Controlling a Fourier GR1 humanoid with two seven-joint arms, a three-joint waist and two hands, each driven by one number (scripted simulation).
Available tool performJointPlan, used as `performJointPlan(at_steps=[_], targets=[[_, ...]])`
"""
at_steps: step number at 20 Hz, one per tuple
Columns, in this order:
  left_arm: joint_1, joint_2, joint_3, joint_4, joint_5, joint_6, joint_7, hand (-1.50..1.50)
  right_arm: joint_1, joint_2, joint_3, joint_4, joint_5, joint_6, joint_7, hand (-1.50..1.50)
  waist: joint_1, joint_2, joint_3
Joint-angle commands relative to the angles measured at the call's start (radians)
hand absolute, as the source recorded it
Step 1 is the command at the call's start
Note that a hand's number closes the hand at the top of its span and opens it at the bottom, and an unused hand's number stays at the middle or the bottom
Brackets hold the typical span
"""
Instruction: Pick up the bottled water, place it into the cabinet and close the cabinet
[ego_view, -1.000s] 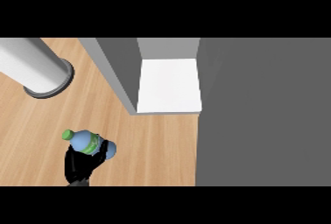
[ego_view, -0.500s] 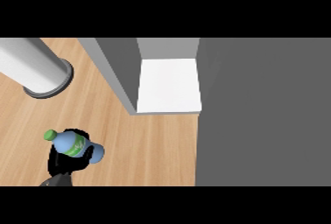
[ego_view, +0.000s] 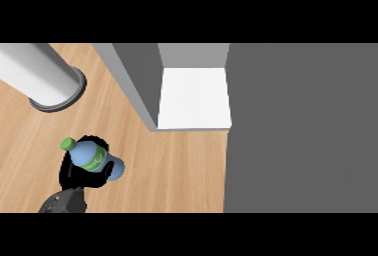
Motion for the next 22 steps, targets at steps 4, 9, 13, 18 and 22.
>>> performJointPlan(at_steps=[4,9,13,18,22], targets=[[-0.043,-0.06,-0.072,-0.142,-0.039,0.088,0.113,1.5,0.069,-0.004,-0.025,-0.224,-0.145,-0.06,0.089,-1.5,-0.001,0.002,-0.001],[-0.039,-0.158,-0.135,-0.312,-0.069,0.238,0.219,1.5,0.068,-0.003,-0.037,-0.193,-0.132,-0.032,0.062,-1.5,0.0,-0.001,0.0],[-0.076,-0.196,-0.214,-0.381,-0.098,0.388,0.289,1.5,-0.003,-0.029,-0.022,-0.19,-0.126,-0.099,0.098,-1.5,0.006,0.003,-0.001],[-0.156,-0.197,-0.369,-0.44,-0.059,0.601,0.354,1.5,0.0,-0.011,0.003,-0.169,-0.111,-0.074,0.079,-1.5,-0.007,0.003,-0.001],[-0.266,-0.198,-0.375,-0.37,-0.08,0.691,0.391,1.5,0.001,-0.028,-0.031,-0.163,-0.147,-0.073,0.085,-1.5,-0.01,0.005,-0.001]])
